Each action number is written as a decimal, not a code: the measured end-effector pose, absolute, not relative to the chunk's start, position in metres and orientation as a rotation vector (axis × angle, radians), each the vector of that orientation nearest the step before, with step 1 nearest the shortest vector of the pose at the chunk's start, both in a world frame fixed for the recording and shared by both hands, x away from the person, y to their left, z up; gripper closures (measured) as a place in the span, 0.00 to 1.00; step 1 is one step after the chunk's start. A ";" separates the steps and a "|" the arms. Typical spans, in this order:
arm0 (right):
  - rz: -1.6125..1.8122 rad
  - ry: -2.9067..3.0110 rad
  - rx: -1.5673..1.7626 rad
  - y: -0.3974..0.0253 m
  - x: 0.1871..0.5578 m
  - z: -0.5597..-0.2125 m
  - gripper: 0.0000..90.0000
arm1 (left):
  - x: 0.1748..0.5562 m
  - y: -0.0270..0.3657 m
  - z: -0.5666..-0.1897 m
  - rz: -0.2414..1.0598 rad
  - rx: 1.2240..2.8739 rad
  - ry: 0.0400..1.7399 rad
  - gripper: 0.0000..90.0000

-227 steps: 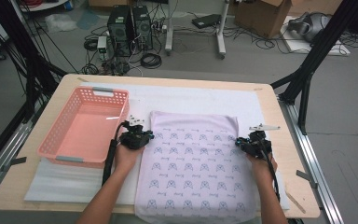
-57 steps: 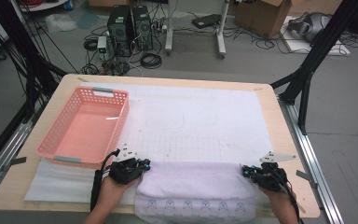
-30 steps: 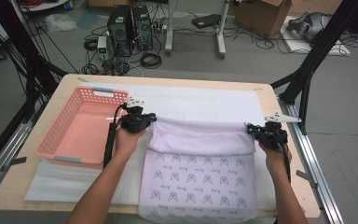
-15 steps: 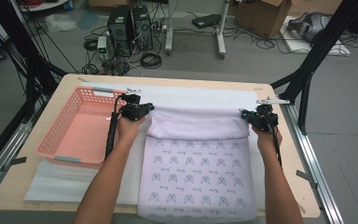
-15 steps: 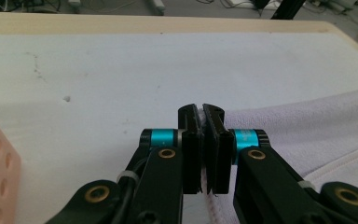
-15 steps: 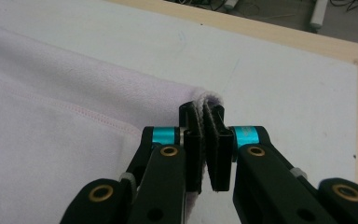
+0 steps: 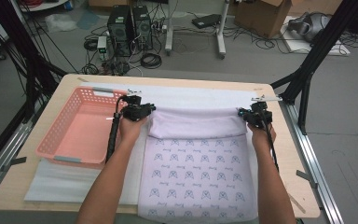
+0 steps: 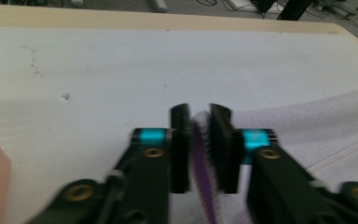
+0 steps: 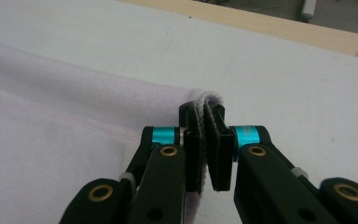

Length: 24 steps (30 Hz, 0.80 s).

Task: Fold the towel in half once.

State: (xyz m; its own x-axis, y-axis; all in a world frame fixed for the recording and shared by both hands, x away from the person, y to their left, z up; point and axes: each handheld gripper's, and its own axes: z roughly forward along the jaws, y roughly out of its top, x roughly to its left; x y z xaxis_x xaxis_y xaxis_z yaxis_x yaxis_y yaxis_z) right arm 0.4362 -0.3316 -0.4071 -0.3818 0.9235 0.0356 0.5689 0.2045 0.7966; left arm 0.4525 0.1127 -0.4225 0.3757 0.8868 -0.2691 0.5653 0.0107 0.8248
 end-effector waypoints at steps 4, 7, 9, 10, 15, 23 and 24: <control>1.075 2.018 1.441 -0.334 0.435 -0.408 0.78 | 0.449 0.112 -0.421 0.357 1.711 1.285 0.63; 1.107 2.011 1.442 -0.335 0.431 -0.404 0.75 | 0.444 0.109 -0.419 0.328 1.745 1.260 0.59; 1.115 2.025 1.428 -0.336 0.428 -0.401 0.75 | 0.441 0.107 -0.417 0.331 1.776 1.247 0.57; 1.117 2.031 1.430 -0.337 0.426 -0.400 0.75 | 0.440 0.107 -0.417 0.324 1.787 1.248 0.55; 1.085 2.092 1.444 -0.338 0.419 -0.405 0.74 | 0.432 0.102 -0.425 0.344 1.814 1.252 0.57; 1.029 2.138 1.481 -0.335 0.416 -0.424 0.77 | 0.423 0.099 -0.440 0.346 1.886 1.260 0.83; 1.034 2.142 1.492 -0.336 0.416 -0.425 0.83 | 0.421 0.099 -0.441 0.367 1.891 1.249 0.89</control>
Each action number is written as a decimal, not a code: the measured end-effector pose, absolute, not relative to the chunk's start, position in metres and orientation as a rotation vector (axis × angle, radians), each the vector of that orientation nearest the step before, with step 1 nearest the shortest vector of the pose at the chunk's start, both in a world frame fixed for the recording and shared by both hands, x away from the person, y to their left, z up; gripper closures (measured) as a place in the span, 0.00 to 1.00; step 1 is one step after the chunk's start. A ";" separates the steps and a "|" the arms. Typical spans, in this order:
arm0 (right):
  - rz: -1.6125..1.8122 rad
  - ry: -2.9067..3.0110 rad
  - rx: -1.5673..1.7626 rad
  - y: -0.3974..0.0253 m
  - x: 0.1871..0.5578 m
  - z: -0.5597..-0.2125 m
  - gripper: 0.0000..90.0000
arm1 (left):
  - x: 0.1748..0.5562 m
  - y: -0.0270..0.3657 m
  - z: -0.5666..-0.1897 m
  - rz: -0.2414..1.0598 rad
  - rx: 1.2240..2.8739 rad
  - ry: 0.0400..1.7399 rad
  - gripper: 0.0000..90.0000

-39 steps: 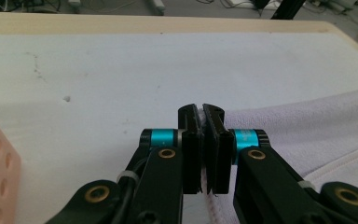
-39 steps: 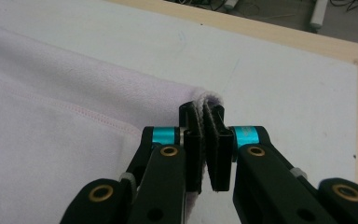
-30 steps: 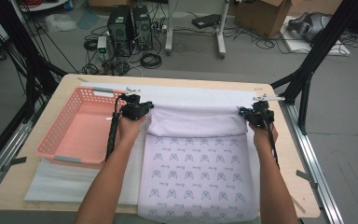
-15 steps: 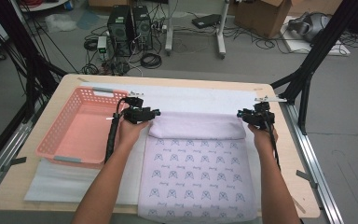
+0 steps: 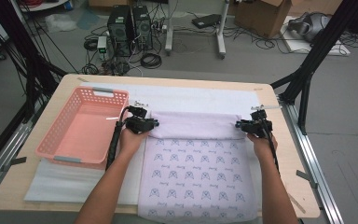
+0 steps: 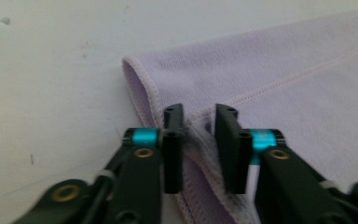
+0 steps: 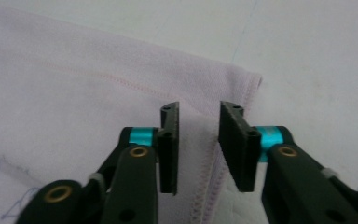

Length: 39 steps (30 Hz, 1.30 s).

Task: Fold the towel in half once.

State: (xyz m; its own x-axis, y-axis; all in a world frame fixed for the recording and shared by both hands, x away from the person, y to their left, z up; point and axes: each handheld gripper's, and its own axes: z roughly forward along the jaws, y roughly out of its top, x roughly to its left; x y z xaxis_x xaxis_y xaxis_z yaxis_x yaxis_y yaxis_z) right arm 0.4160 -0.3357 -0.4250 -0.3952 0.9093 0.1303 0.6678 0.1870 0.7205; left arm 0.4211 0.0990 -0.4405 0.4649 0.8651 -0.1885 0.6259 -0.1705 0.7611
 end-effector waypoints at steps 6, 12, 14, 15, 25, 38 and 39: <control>1.039 2.195 1.437 -0.334 0.411 -0.421 0.98 | 0.411 0.101 -0.439 0.394 1.852 1.219 0.95; 1.047 2.181 1.398 -0.332 0.404 -0.412 0.98 | 0.400 0.105 -0.432 0.412 1.814 1.189 0.95; 1.048 2.171 1.395 -0.331 0.401 -0.410 0.98 | 0.396 0.106 -0.430 0.412 1.808 1.171 0.95; 1.064 2.170 1.386 -0.331 0.399 -0.409 0.99 | 0.393 0.106 -0.428 0.409 1.819 1.162 0.95; 1.197 2.095 1.361 -0.354 0.343 -0.417 0.99 | 0.353 0.107 -0.423 0.405 1.798 1.049 0.95; 1.235 2.116 1.266 -0.354 0.277 -0.427 0.99 | 0.298 0.121 -0.432 0.399 1.806 0.959 0.95; 1.226 2.125 1.254 -0.354 0.272 -0.428 0.99 | 0.295 0.121 -0.432 0.397 1.811 0.953 0.95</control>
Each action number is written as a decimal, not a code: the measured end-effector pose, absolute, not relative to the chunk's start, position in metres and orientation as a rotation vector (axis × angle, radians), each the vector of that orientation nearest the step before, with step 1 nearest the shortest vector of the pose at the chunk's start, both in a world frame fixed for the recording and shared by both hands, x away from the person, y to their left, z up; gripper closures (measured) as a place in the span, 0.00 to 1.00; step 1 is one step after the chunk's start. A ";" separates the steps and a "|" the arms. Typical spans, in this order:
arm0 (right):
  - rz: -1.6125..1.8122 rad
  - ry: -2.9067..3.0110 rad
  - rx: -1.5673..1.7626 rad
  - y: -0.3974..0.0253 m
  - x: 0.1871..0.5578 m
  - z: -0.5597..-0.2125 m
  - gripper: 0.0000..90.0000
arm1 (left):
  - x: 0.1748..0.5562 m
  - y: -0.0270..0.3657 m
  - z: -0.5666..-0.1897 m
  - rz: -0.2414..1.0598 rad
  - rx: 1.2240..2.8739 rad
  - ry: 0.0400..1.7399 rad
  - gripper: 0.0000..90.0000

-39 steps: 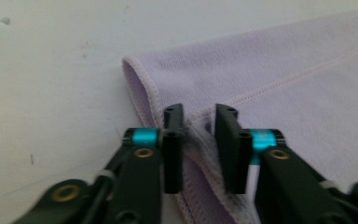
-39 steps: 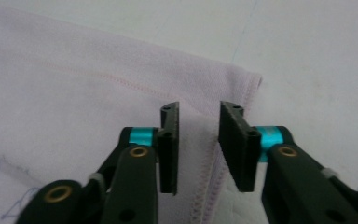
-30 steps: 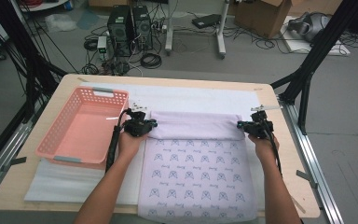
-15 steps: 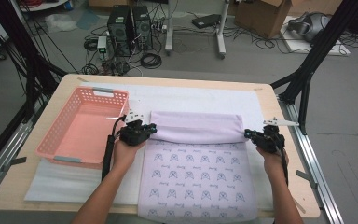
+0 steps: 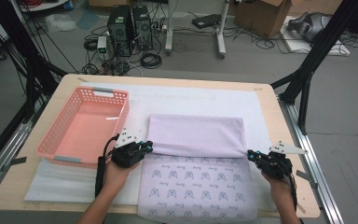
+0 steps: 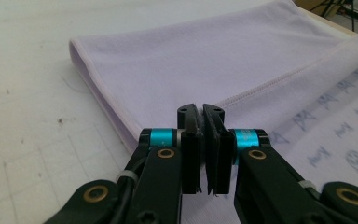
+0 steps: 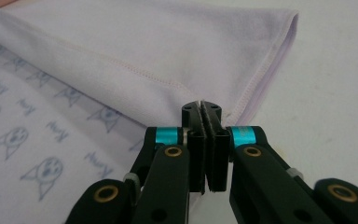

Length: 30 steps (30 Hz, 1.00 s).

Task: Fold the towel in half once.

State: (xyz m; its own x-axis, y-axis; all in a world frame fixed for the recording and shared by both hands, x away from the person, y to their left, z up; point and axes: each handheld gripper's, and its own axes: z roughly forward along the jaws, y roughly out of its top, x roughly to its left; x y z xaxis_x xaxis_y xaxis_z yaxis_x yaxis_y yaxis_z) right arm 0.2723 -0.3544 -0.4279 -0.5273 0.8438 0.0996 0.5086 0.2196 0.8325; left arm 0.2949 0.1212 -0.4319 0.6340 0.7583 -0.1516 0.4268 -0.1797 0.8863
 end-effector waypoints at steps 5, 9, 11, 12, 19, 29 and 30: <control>1.238 2.132 1.253 -0.357 0.257 -0.427 0.99 | 0.275 0.124 -0.434 0.382 1.815 0.925 0.95; 1.243 2.143 1.252 -0.357 0.244 -0.428 0.99 | 0.261 0.128 -0.434 0.377 1.822 0.911 0.95; 1.240 2.149 1.244 -0.356 0.238 -0.428 0.99 | 0.256 0.129 -0.435 0.376 1.824 0.911 0.95; 1.239 2.153 1.241 -0.356 0.235 -0.428 0.99 | 0.253 0.130 -0.435 0.374 1.824 0.907 0.95; 1.238 2.172 1.220 -0.354 0.215 -0.428 0.99 | 0.236 0.133 -0.439 0.358 1.838 0.911 0.95; 1.250 2.183 1.207 -0.355 0.195 -0.428 0.99 | 0.214 0.139 -0.436 0.339 1.837 0.894 0.95; 1.257 2.182 1.204 -0.355 0.192 -0.428 0.99 | 0.211 0.140 -0.435 0.340 1.833 0.890 0.95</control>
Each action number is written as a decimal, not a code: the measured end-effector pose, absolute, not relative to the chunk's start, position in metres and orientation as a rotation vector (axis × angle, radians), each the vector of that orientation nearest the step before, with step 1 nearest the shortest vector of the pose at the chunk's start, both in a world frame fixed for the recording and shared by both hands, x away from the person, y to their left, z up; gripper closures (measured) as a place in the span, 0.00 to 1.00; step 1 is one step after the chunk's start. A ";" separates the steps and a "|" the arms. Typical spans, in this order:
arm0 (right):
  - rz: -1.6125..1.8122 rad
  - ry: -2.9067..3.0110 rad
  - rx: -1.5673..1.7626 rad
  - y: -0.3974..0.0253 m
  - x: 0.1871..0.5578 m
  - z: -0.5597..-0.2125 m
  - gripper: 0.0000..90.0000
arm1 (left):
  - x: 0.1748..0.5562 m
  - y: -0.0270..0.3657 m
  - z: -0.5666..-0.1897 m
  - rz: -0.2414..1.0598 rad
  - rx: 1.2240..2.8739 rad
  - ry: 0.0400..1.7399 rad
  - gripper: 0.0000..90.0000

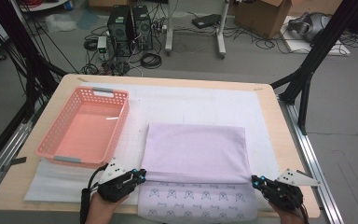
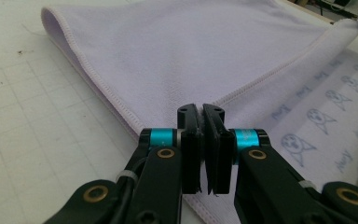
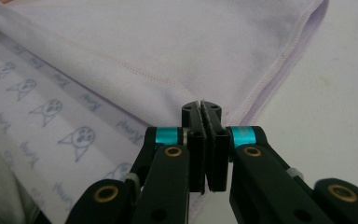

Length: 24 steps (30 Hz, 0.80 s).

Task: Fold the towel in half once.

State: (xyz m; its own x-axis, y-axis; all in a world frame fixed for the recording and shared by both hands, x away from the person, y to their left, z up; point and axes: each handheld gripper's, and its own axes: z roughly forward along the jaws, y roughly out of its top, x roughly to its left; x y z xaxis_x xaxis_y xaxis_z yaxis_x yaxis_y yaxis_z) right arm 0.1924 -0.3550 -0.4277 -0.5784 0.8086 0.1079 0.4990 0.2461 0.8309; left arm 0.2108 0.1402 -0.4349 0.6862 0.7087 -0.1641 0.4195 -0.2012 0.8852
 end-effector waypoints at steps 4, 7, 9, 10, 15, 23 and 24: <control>1.276 2.179 1.192 -0.356 0.181 -0.425 0.99 | 0.201 0.144 -0.434 0.326 1.840 0.881 0.95; 1.276 2.186 1.186 -0.355 0.171 -0.425 0.99 | 0.192 0.146 -0.435 0.311 1.855 0.878 0.95; 1.281 2.191 1.192 -0.355 0.165 -0.426 0.99 | 0.186 0.146 -0.434 0.302 1.862 0.870 0.95; 1.281 2.195 1.194 -0.355 0.161 -0.426 0.99 | 0.182 0.147 -0.434 0.300 1.864 0.864 0.95; 1.279 2.202 1.209 -0.357 0.149 -0.428 0.99 | 0.169 0.145 -0.436 0.286 1.908 0.831 0.94; 1.286 2.113 1.262 -0.361 0.157 -0.422 0.78 | 0.200 0.148 -0.425 0.265 1.819 0.924 0.52; 1.280 2.102 1.256 -0.361 0.160 -0.421 0.78 | 0.206 0.148 -0.424 0.276 1.811 0.929 0.52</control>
